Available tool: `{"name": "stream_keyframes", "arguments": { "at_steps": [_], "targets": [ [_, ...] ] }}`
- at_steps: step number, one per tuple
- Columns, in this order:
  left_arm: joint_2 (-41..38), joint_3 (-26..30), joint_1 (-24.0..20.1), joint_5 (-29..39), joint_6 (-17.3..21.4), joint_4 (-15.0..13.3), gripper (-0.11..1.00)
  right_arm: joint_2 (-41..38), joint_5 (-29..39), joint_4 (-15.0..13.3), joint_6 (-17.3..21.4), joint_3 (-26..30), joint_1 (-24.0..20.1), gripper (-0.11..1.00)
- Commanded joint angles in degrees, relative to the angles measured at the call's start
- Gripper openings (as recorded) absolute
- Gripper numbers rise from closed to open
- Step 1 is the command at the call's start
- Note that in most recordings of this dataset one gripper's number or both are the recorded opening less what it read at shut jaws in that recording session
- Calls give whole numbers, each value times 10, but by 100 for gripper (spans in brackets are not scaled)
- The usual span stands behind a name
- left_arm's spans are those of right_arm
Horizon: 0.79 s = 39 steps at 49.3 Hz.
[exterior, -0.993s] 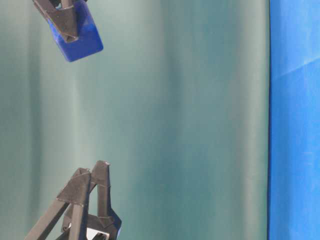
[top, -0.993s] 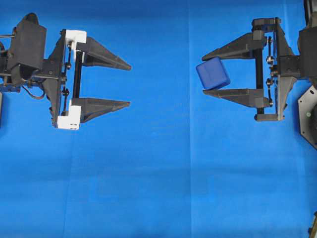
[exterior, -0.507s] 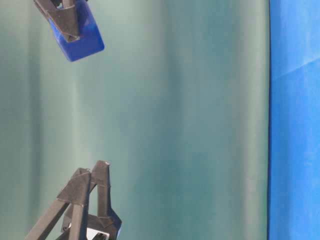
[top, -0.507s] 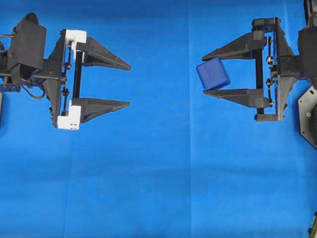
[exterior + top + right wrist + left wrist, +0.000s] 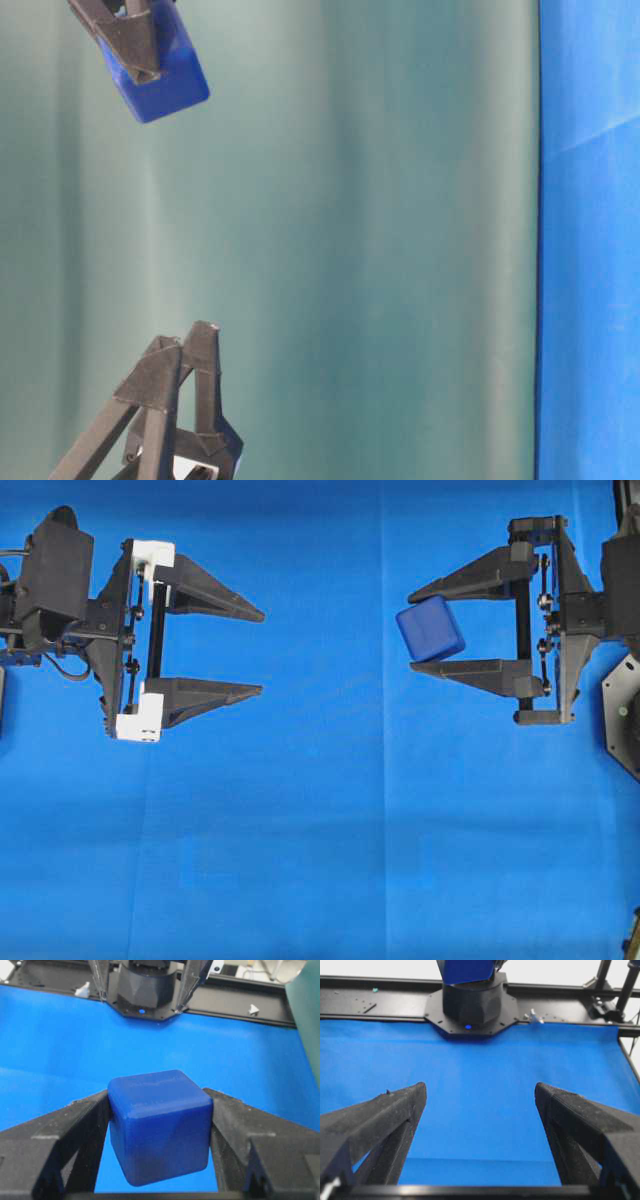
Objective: Handover the blue block to the right arm after grasping it with the left arm, then place it in the designated position.
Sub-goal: 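Carry the cube with the right gripper back toward the right side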
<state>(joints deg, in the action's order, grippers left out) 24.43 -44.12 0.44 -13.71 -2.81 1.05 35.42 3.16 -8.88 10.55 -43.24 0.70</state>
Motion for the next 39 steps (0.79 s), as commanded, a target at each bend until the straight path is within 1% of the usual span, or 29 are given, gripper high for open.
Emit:
{"name": "stream_keyframes", "arguments": {
  "at_steps": [1, 18, 24, 33, 39],
  "targets": [
    [8, 9, 0, -4, 0, 0, 93, 4, -2, 2, 1, 6, -1, 49],
    [9, 9, 0, -4, 0, 0, 93, 4, 7, 3, 3, 6, -1, 49],
    [8, 10, 0, -4, 0, 0, 93, 4, 32, 7, 3, 7, -1, 49],
    [9, 11, 0, -4, 0, 0, 93, 4, 86, 19, 8, 7, -4, 49],
    [8, 11, 0, -4, 0, 0, 93, 4, 129, 19, 16, 6, -4, 49]
  ]
}}
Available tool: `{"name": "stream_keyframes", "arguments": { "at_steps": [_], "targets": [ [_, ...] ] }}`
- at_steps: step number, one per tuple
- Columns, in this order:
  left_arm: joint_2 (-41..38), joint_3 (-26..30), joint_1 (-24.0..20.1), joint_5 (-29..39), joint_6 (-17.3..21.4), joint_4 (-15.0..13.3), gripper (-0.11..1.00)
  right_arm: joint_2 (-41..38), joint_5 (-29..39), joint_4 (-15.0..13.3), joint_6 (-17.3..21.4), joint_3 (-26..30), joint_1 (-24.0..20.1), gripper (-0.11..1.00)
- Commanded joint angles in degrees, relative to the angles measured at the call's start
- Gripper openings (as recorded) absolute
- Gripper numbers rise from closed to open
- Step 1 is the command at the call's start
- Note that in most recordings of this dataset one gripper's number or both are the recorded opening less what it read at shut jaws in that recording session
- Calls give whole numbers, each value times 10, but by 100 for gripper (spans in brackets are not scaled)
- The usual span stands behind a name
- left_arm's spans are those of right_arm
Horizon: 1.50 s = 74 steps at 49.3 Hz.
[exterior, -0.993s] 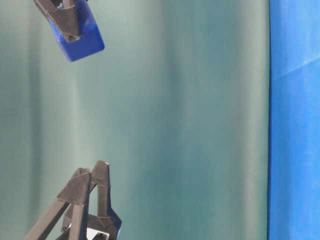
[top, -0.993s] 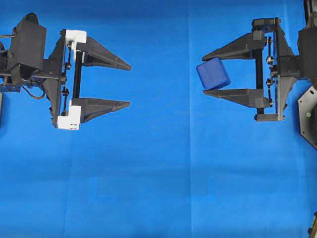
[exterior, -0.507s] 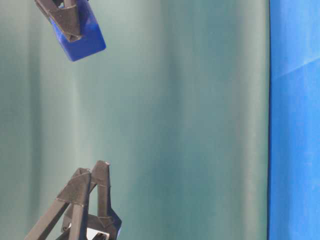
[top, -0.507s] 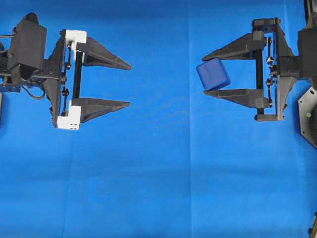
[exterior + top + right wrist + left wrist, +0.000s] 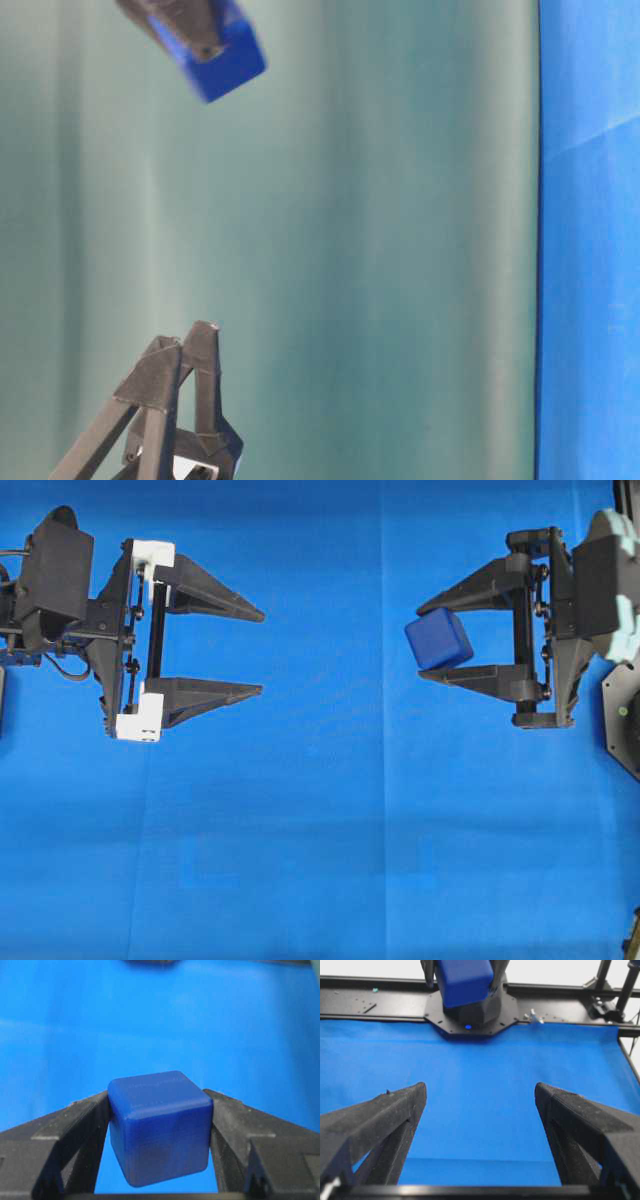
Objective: Handover the blue block to the right arm after grasping it with the left arm, then place it in the designated position.
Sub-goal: 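Carry the cube with the right gripper back toward the right side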
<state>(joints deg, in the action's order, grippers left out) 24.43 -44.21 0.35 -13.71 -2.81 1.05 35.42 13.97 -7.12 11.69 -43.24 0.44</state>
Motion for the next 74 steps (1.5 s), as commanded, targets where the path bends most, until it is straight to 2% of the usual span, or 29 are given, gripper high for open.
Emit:
{"name": "stream_keyframes", "arguments": {
  "at_steps": [1, 14, 74],
  "targets": [
    [8, 11, 1, -4, 0, -1, 93, 4, 29, 3, 6, 7, -2, 49],
    [8, 11, 1, -4, 0, -1, 93, 4, 99, 3, 23, 7, -3, 49],
    [9, 11, 1, -2, -1, 0, 93, -8, 84, 2, 23, 4, -3, 49]
  ]
}}
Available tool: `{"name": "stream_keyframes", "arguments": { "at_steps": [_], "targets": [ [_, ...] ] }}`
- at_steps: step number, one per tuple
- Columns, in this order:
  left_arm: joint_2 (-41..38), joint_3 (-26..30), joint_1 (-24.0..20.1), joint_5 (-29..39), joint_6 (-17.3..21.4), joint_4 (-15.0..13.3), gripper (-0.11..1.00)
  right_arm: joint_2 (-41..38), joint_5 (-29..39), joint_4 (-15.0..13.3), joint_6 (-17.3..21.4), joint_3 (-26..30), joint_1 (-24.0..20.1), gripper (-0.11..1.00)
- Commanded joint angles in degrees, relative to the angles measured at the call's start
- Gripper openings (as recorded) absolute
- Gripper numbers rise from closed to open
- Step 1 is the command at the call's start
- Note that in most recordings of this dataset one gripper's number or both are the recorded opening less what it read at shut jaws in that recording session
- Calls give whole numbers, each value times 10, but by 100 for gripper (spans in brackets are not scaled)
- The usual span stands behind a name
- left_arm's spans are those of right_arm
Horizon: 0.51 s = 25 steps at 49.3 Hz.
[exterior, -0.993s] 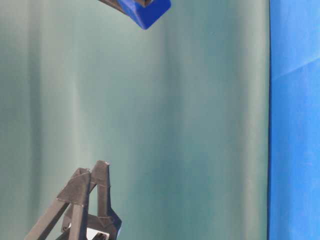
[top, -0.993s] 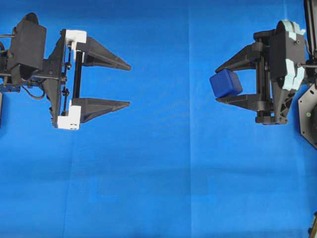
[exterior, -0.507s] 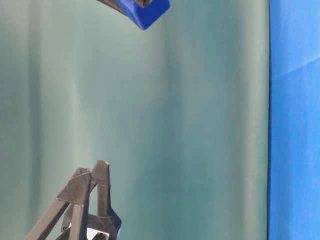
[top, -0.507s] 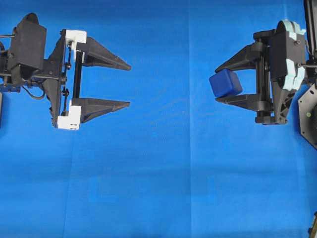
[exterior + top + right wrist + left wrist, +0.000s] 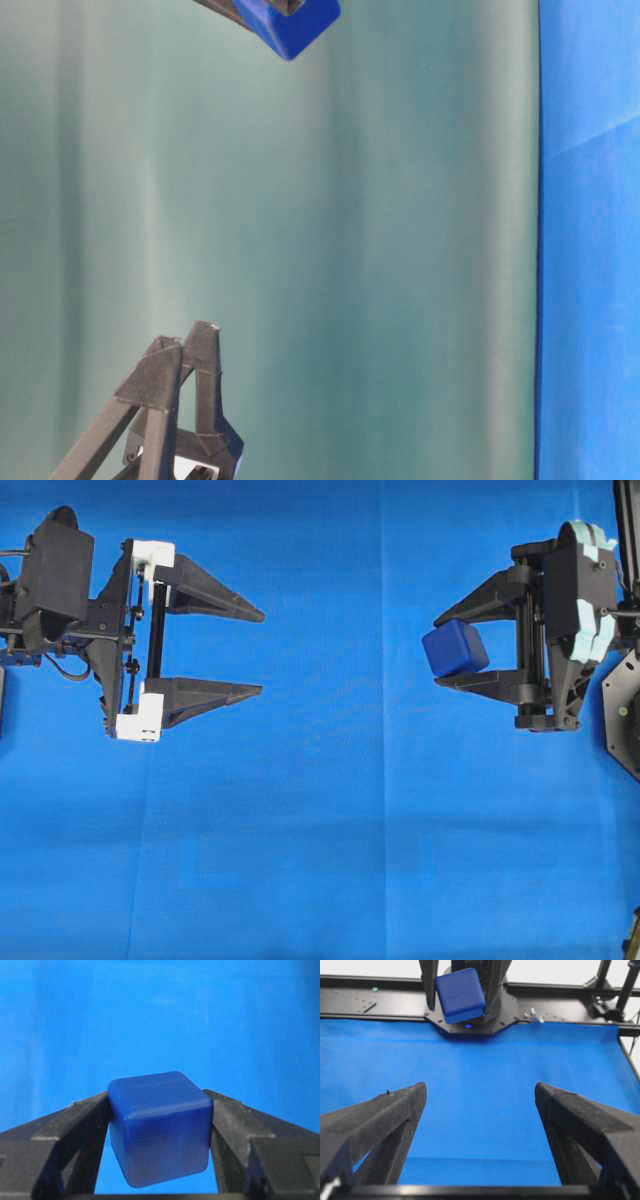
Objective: Handover the blue block to the right arm after grasping it with the left arm, then place it in the designated position.
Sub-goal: 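Carry the cube with the right gripper back toward the right side, then lower the cube with the right gripper onto the table center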
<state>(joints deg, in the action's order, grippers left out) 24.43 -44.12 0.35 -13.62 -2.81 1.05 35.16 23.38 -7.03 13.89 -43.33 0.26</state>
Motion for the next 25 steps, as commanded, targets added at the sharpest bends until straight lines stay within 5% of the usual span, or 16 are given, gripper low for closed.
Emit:
{"name": "stream_keyframes", "arguments": {
  "at_steps": [1, 25],
  "targets": [
    [9, 10, 1, -3, -1, -1, 93, -8, -14, 1, 1, 4, -1, 49],
    [9, 9, 1, -2, 0, 0, 93, -138, -169, 2, 2, -10, -1, 49]
  ]
}}
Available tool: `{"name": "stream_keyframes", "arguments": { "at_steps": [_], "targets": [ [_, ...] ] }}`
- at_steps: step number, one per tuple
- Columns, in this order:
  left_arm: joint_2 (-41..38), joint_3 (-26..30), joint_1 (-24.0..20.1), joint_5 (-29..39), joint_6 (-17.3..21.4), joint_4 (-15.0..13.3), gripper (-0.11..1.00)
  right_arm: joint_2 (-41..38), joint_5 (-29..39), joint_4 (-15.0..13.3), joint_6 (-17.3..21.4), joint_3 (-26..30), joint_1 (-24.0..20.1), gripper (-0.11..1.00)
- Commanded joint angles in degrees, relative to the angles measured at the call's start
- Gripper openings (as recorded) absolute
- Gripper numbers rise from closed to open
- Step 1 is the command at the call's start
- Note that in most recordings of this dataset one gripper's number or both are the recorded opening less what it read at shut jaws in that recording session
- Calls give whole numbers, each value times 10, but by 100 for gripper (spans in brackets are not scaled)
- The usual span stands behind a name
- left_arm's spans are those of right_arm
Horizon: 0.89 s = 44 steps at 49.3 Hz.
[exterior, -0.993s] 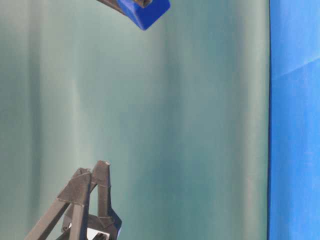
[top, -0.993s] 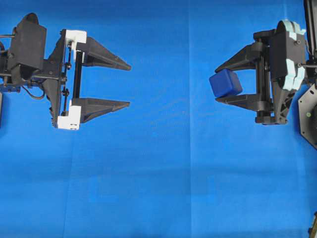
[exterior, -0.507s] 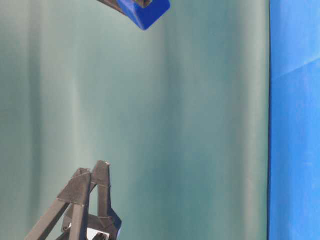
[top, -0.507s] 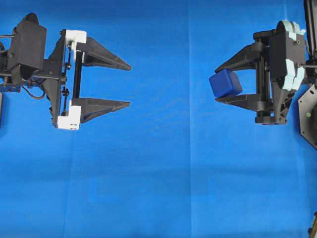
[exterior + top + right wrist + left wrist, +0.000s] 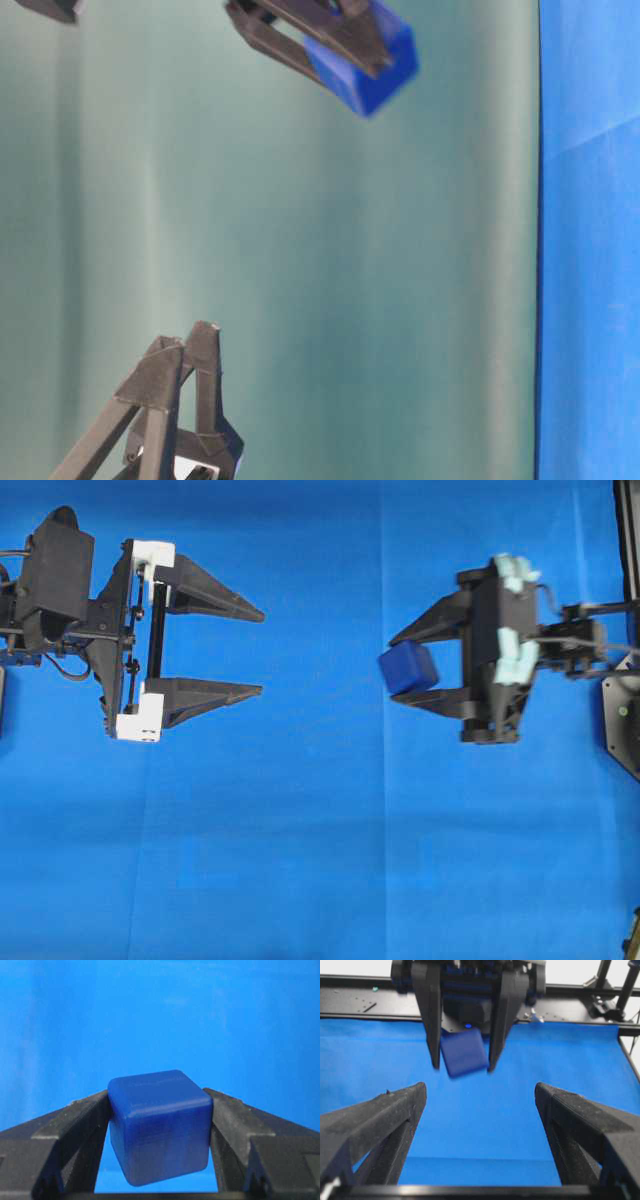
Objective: Handover the blue block to the right arm after grasping it with the left arm, then place it in the designated position.
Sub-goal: 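Lower the cube with the right gripper onto the table center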
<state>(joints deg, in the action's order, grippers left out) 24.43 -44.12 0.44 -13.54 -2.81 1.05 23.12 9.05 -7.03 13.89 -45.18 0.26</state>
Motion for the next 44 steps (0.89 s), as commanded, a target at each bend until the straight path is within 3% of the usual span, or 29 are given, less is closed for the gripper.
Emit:
{"name": "stream_keyframes", "arguments": {
  "at_steps": [1, 23, 44],
  "targets": [
    [9, 10, 0, -3, 0, 0, 93, -25, -33, 2, 2, 10, -1, 49],
    [8, 11, 1, -3, 0, -1, 93, -188, -185, 3, 14, 19, -1, 49],
    [8, 10, 0, -3, -1, 0, 93, -282, -269, 12, 13, 27, 12, 49]
  ]
}}
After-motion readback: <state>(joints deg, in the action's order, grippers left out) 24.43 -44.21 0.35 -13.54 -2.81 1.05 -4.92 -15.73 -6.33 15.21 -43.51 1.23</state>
